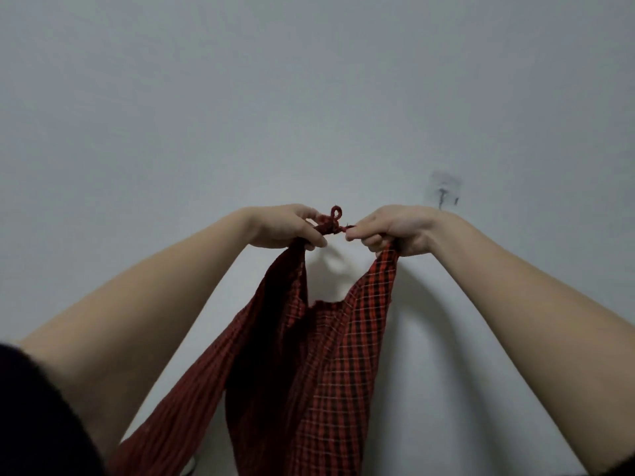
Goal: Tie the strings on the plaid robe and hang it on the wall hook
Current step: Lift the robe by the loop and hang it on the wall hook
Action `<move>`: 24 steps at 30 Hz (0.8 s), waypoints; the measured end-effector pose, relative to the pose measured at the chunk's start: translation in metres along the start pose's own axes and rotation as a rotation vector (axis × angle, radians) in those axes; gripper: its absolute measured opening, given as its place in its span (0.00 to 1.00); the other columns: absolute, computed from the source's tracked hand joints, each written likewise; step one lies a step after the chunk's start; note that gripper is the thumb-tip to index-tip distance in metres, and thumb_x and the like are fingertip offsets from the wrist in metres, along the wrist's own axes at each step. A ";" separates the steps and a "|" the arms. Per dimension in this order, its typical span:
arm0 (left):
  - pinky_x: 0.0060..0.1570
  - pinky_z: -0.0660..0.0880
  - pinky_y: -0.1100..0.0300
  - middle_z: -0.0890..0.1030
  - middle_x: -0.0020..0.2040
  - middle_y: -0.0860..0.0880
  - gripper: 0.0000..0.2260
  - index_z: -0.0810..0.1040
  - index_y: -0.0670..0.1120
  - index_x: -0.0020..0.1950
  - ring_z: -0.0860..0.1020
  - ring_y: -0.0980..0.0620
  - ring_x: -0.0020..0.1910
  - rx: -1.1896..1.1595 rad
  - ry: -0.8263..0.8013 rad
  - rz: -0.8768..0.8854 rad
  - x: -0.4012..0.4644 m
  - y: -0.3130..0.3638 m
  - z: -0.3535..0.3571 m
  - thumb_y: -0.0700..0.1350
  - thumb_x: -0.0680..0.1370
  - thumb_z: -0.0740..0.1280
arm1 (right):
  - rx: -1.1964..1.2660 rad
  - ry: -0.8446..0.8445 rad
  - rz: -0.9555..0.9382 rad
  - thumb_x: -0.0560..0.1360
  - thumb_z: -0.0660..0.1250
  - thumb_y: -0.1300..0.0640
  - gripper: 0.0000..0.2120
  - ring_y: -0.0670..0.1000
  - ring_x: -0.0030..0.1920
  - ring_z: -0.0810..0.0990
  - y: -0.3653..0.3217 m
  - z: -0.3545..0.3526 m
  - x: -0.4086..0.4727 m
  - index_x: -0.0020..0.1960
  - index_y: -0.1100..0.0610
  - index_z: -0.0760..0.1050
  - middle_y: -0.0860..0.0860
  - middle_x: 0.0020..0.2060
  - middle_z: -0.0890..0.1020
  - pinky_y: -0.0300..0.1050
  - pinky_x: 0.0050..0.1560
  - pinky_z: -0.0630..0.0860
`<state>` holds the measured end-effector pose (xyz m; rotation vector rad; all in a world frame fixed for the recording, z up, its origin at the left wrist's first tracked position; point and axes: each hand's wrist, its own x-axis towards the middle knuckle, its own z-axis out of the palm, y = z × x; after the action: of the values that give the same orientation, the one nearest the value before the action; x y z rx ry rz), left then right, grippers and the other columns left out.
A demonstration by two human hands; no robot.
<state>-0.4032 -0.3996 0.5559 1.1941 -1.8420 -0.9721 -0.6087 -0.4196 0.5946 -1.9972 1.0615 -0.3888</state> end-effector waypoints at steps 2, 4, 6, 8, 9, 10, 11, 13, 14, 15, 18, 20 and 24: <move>0.40 0.70 0.65 0.74 0.40 0.49 0.16 0.71 0.42 0.60 0.74 0.54 0.38 -0.053 0.018 0.111 0.019 0.022 0.009 0.32 0.74 0.66 | 0.003 0.111 -0.075 0.76 0.65 0.58 0.03 0.43 0.22 0.60 0.006 -0.032 -0.021 0.44 0.57 0.75 0.45 0.21 0.68 0.36 0.28 0.58; 0.42 0.72 0.64 0.76 0.44 0.47 0.16 0.70 0.43 0.59 0.76 0.53 0.40 -0.101 0.059 0.228 0.035 0.041 0.017 0.32 0.74 0.67 | 0.026 0.216 -0.128 0.76 0.65 0.60 0.03 0.42 0.22 0.61 0.010 -0.058 -0.040 0.44 0.55 0.73 0.46 0.22 0.71 0.35 0.27 0.59; 0.47 0.72 0.59 0.77 0.46 0.42 0.15 0.70 0.45 0.53 0.77 0.47 0.43 -0.122 0.128 0.325 0.051 0.061 0.027 0.32 0.72 0.69 | 0.078 0.316 -0.172 0.77 0.64 0.61 0.05 0.43 0.22 0.63 0.014 -0.081 -0.056 0.43 0.55 0.71 0.47 0.24 0.73 0.36 0.29 0.61; 0.48 0.72 0.54 0.78 0.39 0.43 0.13 0.70 0.46 0.46 0.78 0.43 0.44 -0.114 0.241 0.392 0.064 0.077 0.039 0.33 0.70 0.70 | 0.136 0.424 -0.205 0.77 0.64 0.63 0.06 0.44 0.22 0.65 0.018 -0.096 -0.065 0.43 0.55 0.70 0.51 0.28 0.76 0.38 0.32 0.64; 0.46 0.72 0.55 0.78 0.35 0.46 0.12 0.70 0.46 0.42 0.79 0.44 0.43 -0.100 0.302 0.413 0.071 0.083 0.045 0.33 0.70 0.70 | 0.142 0.483 -0.219 0.77 0.63 0.63 0.06 0.45 0.23 0.67 0.021 -0.101 -0.068 0.43 0.55 0.70 0.53 0.30 0.77 0.39 0.32 0.66; 0.43 0.72 0.57 0.77 0.32 0.47 0.12 0.70 0.47 0.39 0.79 0.44 0.41 -0.073 0.365 0.429 0.078 0.089 0.052 0.33 0.70 0.70 | 0.129 0.552 -0.231 0.77 0.63 0.64 0.06 0.46 0.24 0.69 0.023 -0.106 -0.069 0.43 0.55 0.70 0.55 0.31 0.78 0.39 0.31 0.68; 0.39 0.72 0.60 0.77 0.31 0.48 0.12 0.70 0.47 0.37 0.79 0.45 0.40 -0.043 0.427 0.439 0.084 0.094 0.060 0.33 0.69 0.70 | 0.100 0.630 -0.237 0.77 0.63 0.64 0.06 0.46 0.24 0.70 0.026 -0.110 -0.067 0.43 0.56 0.70 0.56 0.33 0.78 0.39 0.29 0.69; 0.35 0.73 0.62 0.79 0.33 0.48 0.12 0.71 0.48 0.35 0.80 0.48 0.38 -0.002 0.533 0.450 0.099 0.101 0.072 0.34 0.69 0.70 | 0.013 0.806 -0.234 0.76 0.63 0.65 0.06 0.48 0.26 0.71 0.030 -0.114 -0.062 0.44 0.56 0.70 0.56 0.33 0.79 0.38 0.26 0.69; 0.36 0.74 0.62 0.79 0.35 0.47 0.11 0.72 0.48 0.35 0.80 0.48 0.38 0.012 0.573 0.457 0.105 0.104 0.078 0.34 0.69 0.70 | -0.035 0.889 -0.230 0.76 0.63 0.65 0.05 0.49 0.26 0.72 0.032 -0.116 -0.059 0.44 0.56 0.70 0.55 0.32 0.79 0.37 0.25 0.69; 0.37 0.75 0.62 0.79 0.36 0.47 0.10 0.73 0.48 0.35 0.79 0.49 0.38 0.036 0.605 0.464 0.111 0.105 0.082 0.34 0.69 0.70 | -0.090 0.962 -0.225 0.75 0.63 0.64 0.05 0.50 0.27 0.73 0.035 -0.117 -0.055 0.44 0.55 0.70 0.54 0.32 0.80 0.37 0.24 0.69; 0.33 0.69 0.68 0.76 0.37 0.50 0.10 0.74 0.47 0.36 0.75 0.51 0.38 0.188 0.686 0.468 0.126 0.103 0.093 0.31 0.69 0.64 | -0.324 1.067 -0.196 0.74 0.62 0.62 0.03 0.50 0.28 0.77 0.048 -0.119 -0.047 0.45 0.56 0.72 0.55 0.34 0.81 0.37 0.26 0.72; 0.36 0.68 0.64 0.77 0.40 0.49 0.12 0.74 0.46 0.36 0.75 0.50 0.41 0.276 0.724 0.460 0.133 0.094 0.100 0.30 0.69 0.60 | -0.479 1.073 -0.166 0.75 0.63 0.61 0.01 0.49 0.30 0.79 0.058 -0.118 -0.041 0.46 0.56 0.73 0.56 0.37 0.82 0.40 0.31 0.76; 0.46 0.76 0.54 0.81 0.48 0.43 0.12 0.79 0.41 0.43 0.78 0.44 0.46 0.306 0.768 0.458 0.143 0.078 0.112 0.29 0.70 0.59 | -0.563 1.143 -0.157 0.75 0.63 0.60 0.02 0.49 0.30 0.79 0.075 -0.115 -0.028 0.44 0.54 0.72 0.54 0.36 0.82 0.43 0.39 0.77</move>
<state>-0.5748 -0.4882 0.5979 1.0377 -1.5312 0.0476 -0.7338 -0.4804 0.6092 -2.3491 1.8311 -1.5826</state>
